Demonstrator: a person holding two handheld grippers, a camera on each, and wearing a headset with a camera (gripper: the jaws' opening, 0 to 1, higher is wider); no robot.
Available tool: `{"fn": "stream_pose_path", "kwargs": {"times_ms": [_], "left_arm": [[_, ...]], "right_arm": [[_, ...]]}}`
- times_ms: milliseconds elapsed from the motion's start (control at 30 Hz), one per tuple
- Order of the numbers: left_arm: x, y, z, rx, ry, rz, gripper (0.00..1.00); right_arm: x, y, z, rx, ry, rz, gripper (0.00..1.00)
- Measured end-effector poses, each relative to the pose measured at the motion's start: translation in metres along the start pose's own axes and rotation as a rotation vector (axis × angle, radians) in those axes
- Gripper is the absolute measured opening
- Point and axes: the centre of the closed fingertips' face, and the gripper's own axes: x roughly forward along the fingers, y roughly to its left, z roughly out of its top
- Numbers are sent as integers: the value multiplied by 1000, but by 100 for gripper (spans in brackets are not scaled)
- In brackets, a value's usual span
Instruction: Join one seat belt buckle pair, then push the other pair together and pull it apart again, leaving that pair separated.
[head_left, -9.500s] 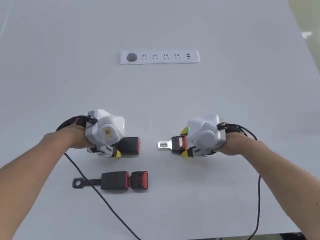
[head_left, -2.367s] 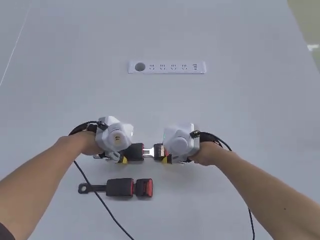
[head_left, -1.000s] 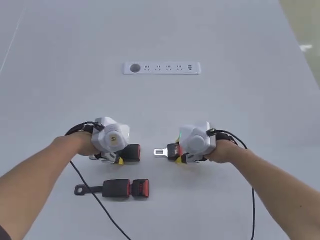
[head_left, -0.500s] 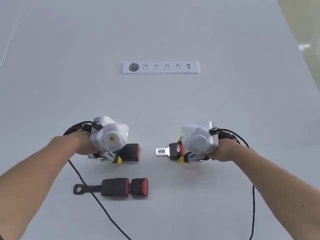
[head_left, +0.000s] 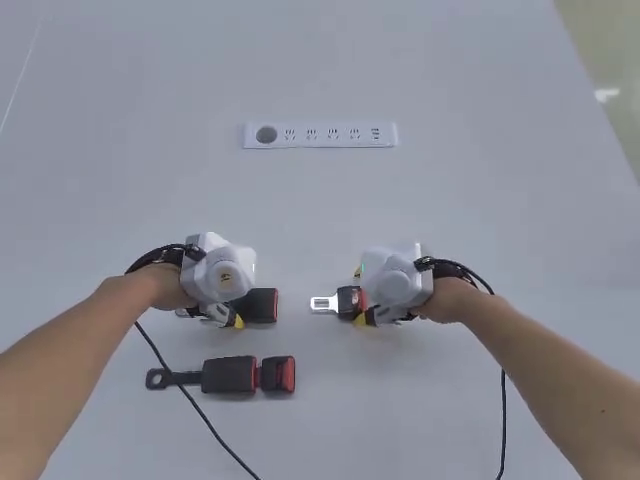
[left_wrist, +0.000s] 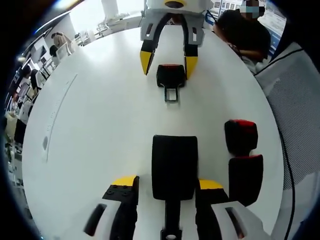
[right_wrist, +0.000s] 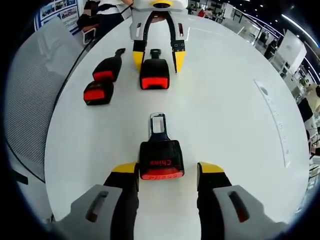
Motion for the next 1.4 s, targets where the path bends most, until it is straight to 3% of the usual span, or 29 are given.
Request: {"fn": "stream_pose_path", "kwargs": {"times_ms": [67,300,533,733,900,967,1167,1267,1400], "left_arm": [[-1,0,-3,24,13,-3,45],[-15,-3,-6,-27,-23,20,47],[-30,-13,-18,-117,-85,56,54],[-54,-35,-21,-211,-189,84,61],[-65,-47,-39,-269,-245,109,64],[-68,-54,-42,-290,-262,122,65],[-82,-77,-49,-366,-333,188,67],[-90,-82,-49,-417,-397,242,68],[-95,-96,-56,-432,-422,284,72]], "right_arm": [[-1,0,-1,6,1,-4,46],[-15,-4,3,38,-37,-37,53],[-28,5,1,54,-72,-52,58],[-41,14,-1,79,-106,-70,63],[-51,21,-3,116,-137,-98,66],[-54,25,-5,128,-147,-111,66],[-66,37,-10,194,-201,-160,69],[-72,42,-11,232,-233,-186,70],[-78,52,-15,260,-253,-212,73]]}}
